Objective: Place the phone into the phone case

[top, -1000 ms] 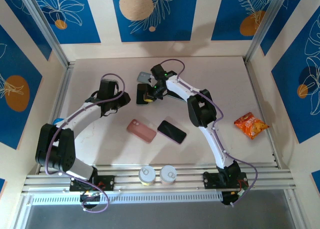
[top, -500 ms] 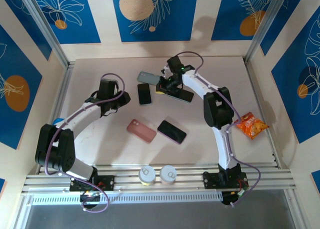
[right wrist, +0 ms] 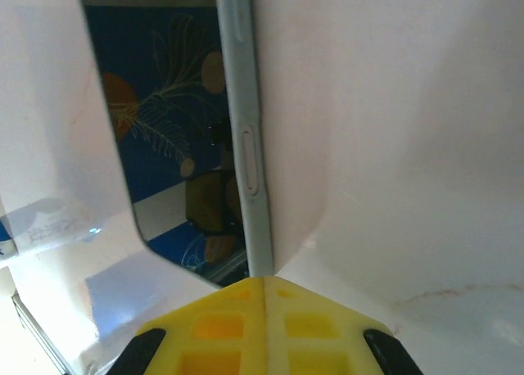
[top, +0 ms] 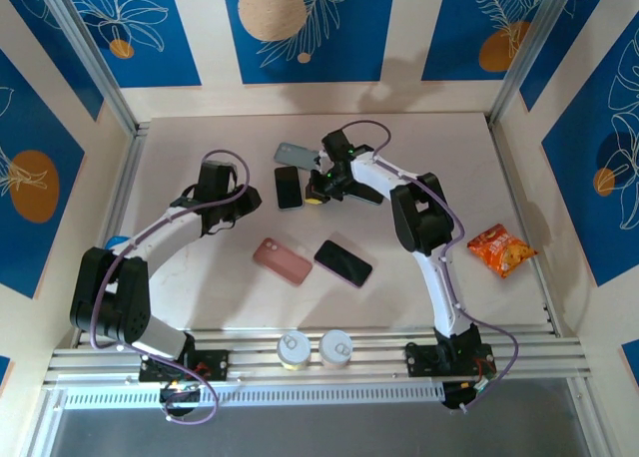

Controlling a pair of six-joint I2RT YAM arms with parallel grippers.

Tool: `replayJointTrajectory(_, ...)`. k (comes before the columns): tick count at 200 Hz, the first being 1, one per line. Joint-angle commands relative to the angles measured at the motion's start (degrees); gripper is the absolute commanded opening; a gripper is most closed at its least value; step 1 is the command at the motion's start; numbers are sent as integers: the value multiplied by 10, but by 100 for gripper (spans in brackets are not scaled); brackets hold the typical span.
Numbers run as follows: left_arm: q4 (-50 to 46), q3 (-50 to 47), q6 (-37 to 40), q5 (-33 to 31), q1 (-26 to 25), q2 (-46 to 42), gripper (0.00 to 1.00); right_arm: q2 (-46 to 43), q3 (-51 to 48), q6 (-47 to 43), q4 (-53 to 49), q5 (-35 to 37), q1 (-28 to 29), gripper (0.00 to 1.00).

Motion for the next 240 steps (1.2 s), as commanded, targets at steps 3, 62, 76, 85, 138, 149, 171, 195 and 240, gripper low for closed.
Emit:
replayJointTrajectory(3,-8,-7,3,2,2,-19,27,16,12,9,-1,0,3,0)
replayJointTrajectory(62,-8,-13,3,-1,2,-22,27,36,25,12,-6,-3,17,0)
replayJointTrajectory(76,-7,-14,3,-1,2,-22,27,37,27,13,-7,-3,22,0)
replayJointTrajectory(85,-7,-14,1,-1,2,-24,27,37,26,13,-8,-1,25,0)
replayJointTrajectory(138,-5,-17,0,0,2,-26,27,37,25,17,-8,-1,31,0)
replayJointTrajectory(149,-5,-18,0,-1,2,-28,27,34,25,15,-11,5,30,0)
replayJointTrajectory(171,-7,-19,1,0,2,-33,27,7,12,7,-12,16,15,0)
replayJointTrajectory(195,-16,-18,7,5,2,-40,27,-51,-15,-31,-19,33,-10,9)
replayJointTrajectory(240,-24,-24,16,21,0,-53,29,-103,14,-168,-109,105,-77,44)
